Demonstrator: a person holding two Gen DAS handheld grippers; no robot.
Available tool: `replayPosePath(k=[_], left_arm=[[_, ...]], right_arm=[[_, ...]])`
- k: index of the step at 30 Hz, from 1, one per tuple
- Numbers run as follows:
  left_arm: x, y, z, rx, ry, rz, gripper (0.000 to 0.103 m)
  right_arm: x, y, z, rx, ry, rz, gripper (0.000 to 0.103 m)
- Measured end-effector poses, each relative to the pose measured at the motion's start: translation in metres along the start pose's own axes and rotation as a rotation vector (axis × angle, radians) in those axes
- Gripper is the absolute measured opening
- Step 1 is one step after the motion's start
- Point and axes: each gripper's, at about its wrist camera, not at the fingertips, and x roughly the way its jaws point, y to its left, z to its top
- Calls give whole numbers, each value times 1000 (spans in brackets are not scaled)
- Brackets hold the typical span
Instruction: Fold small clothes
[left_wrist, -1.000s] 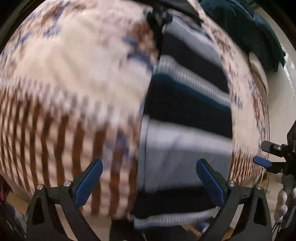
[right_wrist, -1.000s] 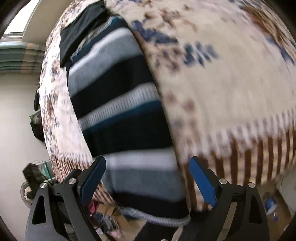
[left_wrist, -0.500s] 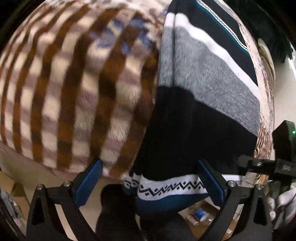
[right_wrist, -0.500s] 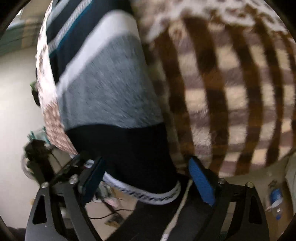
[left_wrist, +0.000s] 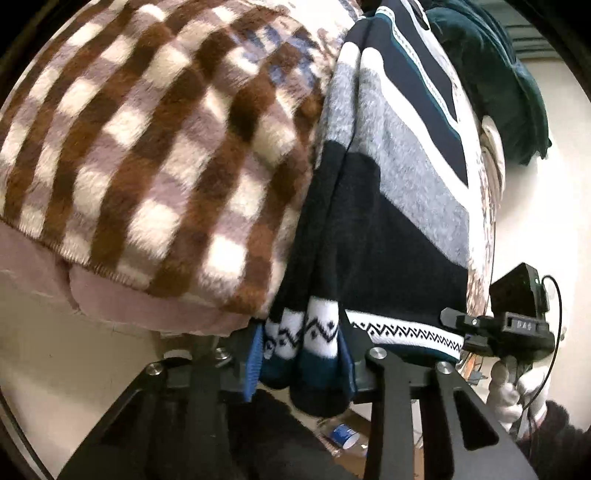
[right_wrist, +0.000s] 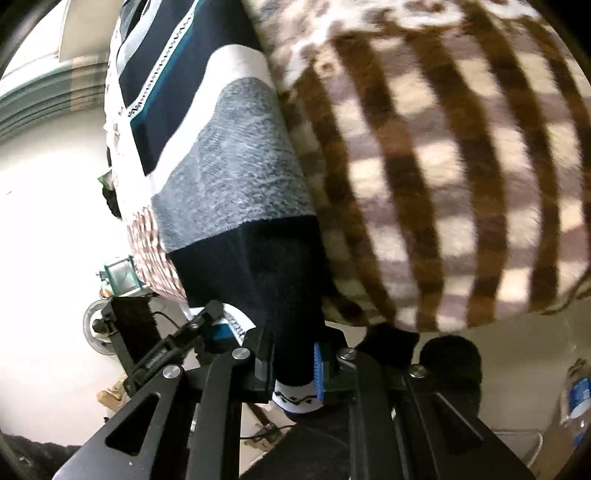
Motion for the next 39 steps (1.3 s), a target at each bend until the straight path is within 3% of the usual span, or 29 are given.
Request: replayPosePath(k=[1,3,4,5,6,10,11,12,15,27,30,33,39], left_arm=[[1,6,-2,4,4,-1,32],[10,14,-2,-13,25,-41,34],[13,16,-2,-27,34,-51,39],[18,18,3,-44,45,-67,52],[23,20,5,-64,52,-105,58],[25,10,10,-39,36,-131,56],[23,7,7,-24,30,-124,45],[19,0,3,-10,24,-114,29],[5,-18,-2,14,0,-81,16],[-76,-68,27,-37,-86,-122,14],[-78,-78,27,-66,-99,-110,14],[-78,-63,14,-130,-95,-97,14],[-58,-55,-2,-211,-52,-61,14]], right_arm=[[2,-4,1,2,15,6,22],[9,-12,3,30,49,25,49],[12,-14,4,30,64,23,55],[15,-14,6,24,70,28,58],[19,-14,6,14,75,20,58],[29,-14,11,-14,84,-3,57],[29,-13,10,-25,86,-6,49],[27,-11,7,-35,78,-15,34],[19,-7,-4,-47,70,-12,21],[-60,48,-10,-98,-33,112,19],[-84,69,-10,-130,-55,129,18],[-99,86,-9,-173,-56,111,18],[-80,89,-23,-198,1,40,18]])
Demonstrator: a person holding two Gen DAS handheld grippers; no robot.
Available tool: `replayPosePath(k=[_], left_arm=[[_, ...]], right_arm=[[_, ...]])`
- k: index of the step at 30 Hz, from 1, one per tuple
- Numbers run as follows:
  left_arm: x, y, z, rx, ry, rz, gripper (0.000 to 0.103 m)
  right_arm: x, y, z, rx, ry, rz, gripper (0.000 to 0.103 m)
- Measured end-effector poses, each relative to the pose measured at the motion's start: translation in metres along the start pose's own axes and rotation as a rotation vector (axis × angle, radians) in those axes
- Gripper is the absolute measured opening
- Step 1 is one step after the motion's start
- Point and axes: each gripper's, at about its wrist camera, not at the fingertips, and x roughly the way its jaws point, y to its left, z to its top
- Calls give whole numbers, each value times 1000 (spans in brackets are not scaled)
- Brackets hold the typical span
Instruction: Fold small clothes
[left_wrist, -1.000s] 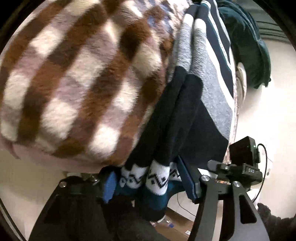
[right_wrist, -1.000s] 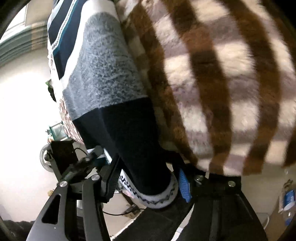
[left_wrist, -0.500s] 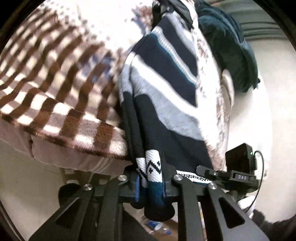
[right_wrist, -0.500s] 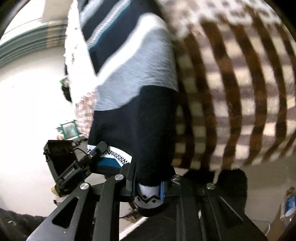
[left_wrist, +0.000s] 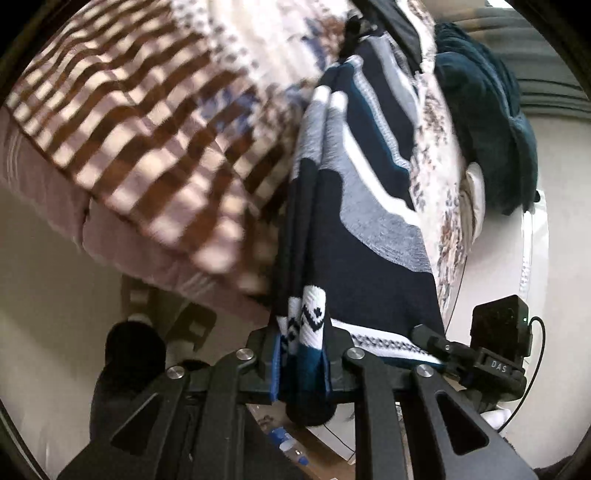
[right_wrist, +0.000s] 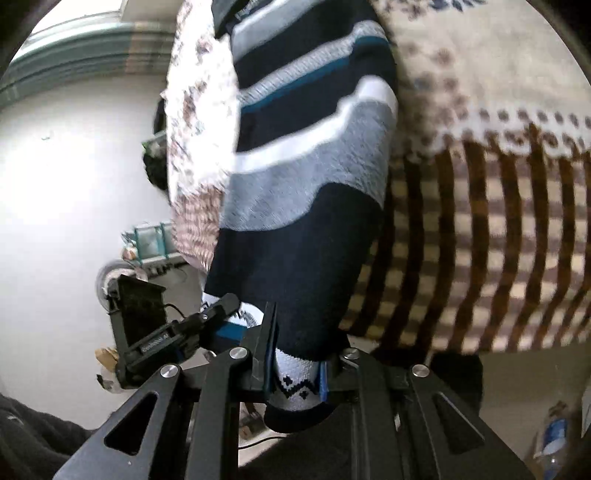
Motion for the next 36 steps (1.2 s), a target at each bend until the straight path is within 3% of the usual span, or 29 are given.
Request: replayPosePath(k=[4,9,13,18,23,28,32,36], left_arm=[[3,-7,5,23,-9,16,14],[-20,-34,23,36,-87,-42,14],[-43,-71,59,71,-164,-114,14],[-49,-122,126,150,-260,-180,14],[-31,-161,219,192,-329,-202,13],[3,-188,324,205,-343,-192,13],[38,-192,391,197,-308,-138,13],[81,-173,446,97,-201,-131,16]], right_arm=[[16,-18,-3,62,21,14,18],[1,-23,3,71,-4,48,18],[-15,4,27,34,-51,63,18],[-48,41,84,-33,-149,46,18],[-78,64,170,-13,-268,35,18],[-90,80,289,17,-354,3,18],[-79,85,380,49,-362,-27,18],[-47,72,456,113,-316,-67,18]])
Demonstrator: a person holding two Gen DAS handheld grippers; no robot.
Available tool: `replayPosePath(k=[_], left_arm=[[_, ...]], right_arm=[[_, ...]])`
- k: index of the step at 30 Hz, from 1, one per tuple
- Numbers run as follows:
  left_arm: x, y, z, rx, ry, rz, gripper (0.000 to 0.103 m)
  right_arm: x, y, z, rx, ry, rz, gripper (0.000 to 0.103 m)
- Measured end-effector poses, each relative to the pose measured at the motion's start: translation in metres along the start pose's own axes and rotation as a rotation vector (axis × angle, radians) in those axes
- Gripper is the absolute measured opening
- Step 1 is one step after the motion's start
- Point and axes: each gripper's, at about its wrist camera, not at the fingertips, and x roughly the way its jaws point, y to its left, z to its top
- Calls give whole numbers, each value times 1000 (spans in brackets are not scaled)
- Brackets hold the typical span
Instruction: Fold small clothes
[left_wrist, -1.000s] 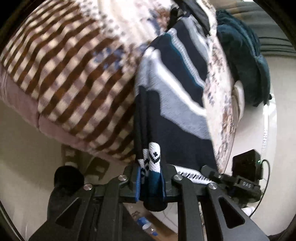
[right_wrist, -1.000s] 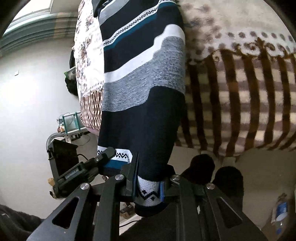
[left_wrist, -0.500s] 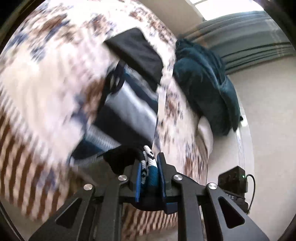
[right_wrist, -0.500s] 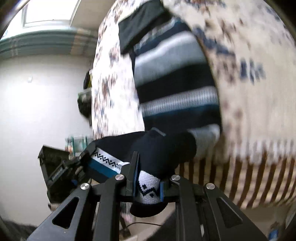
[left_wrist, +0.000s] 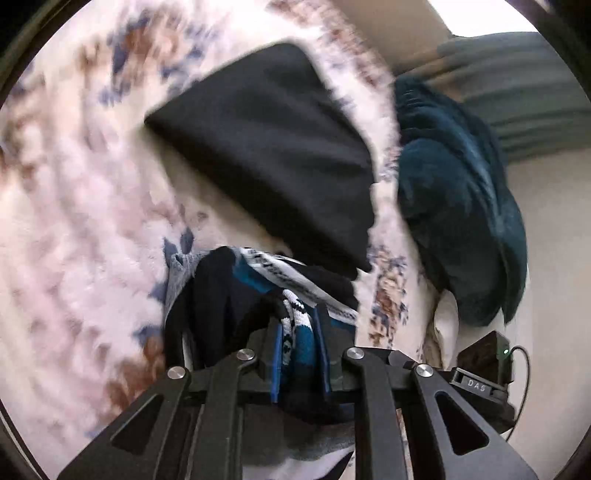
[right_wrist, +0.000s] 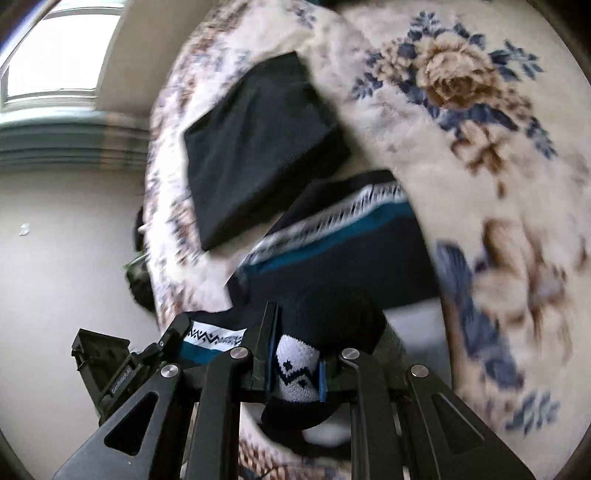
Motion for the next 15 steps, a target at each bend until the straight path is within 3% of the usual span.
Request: replayPosePath(k=[1,4,5,9,11,15], left_arm=[[7,7,7,-36,14,-6,18],[23,17,18,-77,33,-37,48],[27,19,20,-81,37,-60,57],[38,21,31,-93,39,-89,61],[36,19,36,-81,33,-91,61],[23,4,43,6,21,-54,66]], right_arm=[[10,-2,9,12,18,0,18],[38,-14,37,77,50,1,23],[47,-20,45,114,75,15,29],[62,-32,62,176,51,100,70],[61,-28,70,157,18,114,76],[49,-9,72,51,-29,17,77]])
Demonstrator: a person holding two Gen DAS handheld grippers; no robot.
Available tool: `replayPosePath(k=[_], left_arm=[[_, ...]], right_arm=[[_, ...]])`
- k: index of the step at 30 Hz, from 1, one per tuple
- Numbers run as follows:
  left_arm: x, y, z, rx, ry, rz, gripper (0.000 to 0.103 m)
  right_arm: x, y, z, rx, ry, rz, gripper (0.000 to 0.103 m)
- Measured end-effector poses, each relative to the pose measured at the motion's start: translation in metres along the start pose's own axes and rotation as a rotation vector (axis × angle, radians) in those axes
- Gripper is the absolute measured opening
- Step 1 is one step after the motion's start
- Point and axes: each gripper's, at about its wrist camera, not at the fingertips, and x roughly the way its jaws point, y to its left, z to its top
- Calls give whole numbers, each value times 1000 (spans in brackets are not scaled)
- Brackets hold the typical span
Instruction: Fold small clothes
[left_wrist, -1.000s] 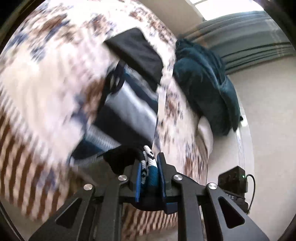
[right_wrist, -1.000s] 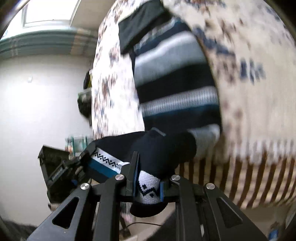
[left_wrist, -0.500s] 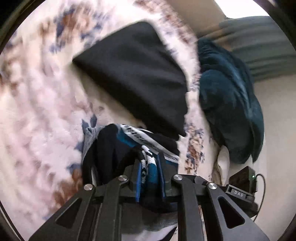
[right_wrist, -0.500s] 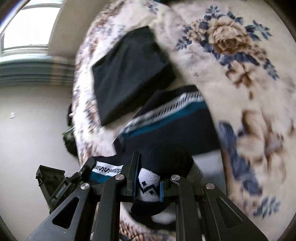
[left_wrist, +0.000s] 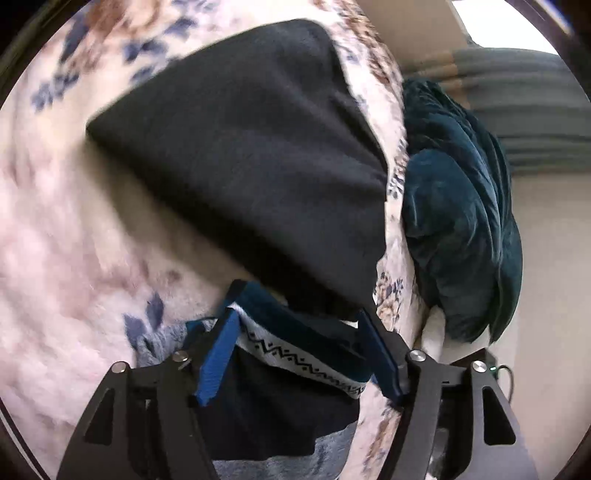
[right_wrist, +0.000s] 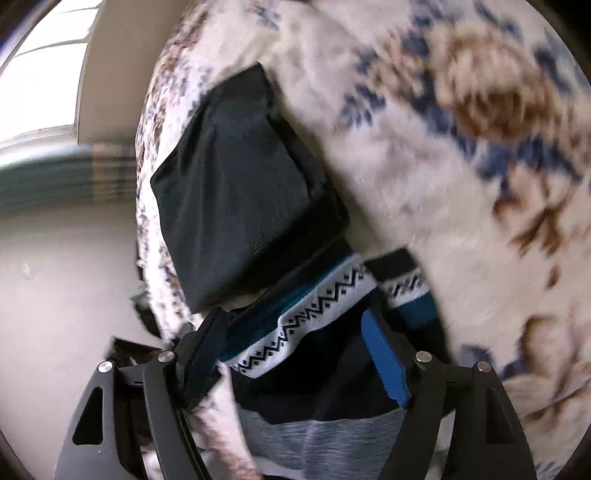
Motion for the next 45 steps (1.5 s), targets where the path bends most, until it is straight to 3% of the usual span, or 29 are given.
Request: replayPosePath(k=[4,8,10,11,13,19,20,22,23,24,26,28,29,30,33,37,38,40,41,42,43,44,45], left_arm=[[-15,-11,-11,146,-6,109,70],[7,-9,-23,248,50,267,70],[25,-2,-23,260,72,328,70],[32,2,-21,257,82,342,70],[40,11,-16,229,91,362,70],[14,12,-3,115,24,296,70],[11,14,-1,108,18,276,70],[15,14,-2,125,44,266,70],[21,13,-3,138,61,273,70],[29,10,-3,161,85,279,70],[41,3,-6,226,95,329,69],[43,-1,-5,289,73,332,42],[42,-5,-4,315,65,320,22],[40,-7,-2,331,51,329,21],[33,-11,6,346,-3,353,16],[27,9,21,247,-3,331,16],[24,9,22,228,-6,322,17],[14,10,21,178,-8,275,29],[7,10,17,162,-13,233,44],[-4,10,11,148,-18,202,66],[-14,10,3,135,-26,182,76],[-24,11,-7,122,-30,161,83],[-33,14,-20,107,-29,140,83]], right_arm=[[-24,7,-18,-111,-57,-138,77],[-23,-22,-34,-99,-1,-203,75],[-10,-31,-41,-110,48,-186,42],[-2,-36,-42,-112,72,-178,13],[1,-38,-47,-128,47,-213,12],[-13,-30,-43,-158,-39,-399,7],[-17,-26,-42,-165,-48,-400,9],[-24,-23,-33,-173,-38,-323,26],[-24,-22,-27,-173,-27,-298,51],[-23,-22,-21,-174,-23,-285,57],[-12,-22,-6,-170,-1,-224,57],[6,-20,6,-164,42,-185,55],[14,-18,9,-179,53,-174,27],[18,-15,10,-199,27,-191,13],[18,-4,10,-255,-24,-232,11],[18,-2,13,-261,-74,-333,11],[24,-3,12,-270,-44,-337,11],[34,-2,14,-294,37,-358,14],[32,-1,14,-295,53,-357,19],[25,-1,15,-284,54,-336,36],[18,0,14,-273,49,-315,50],[5,-5,12,-255,41,-286,75],[-5,-10,10,-243,40,-252,82]])
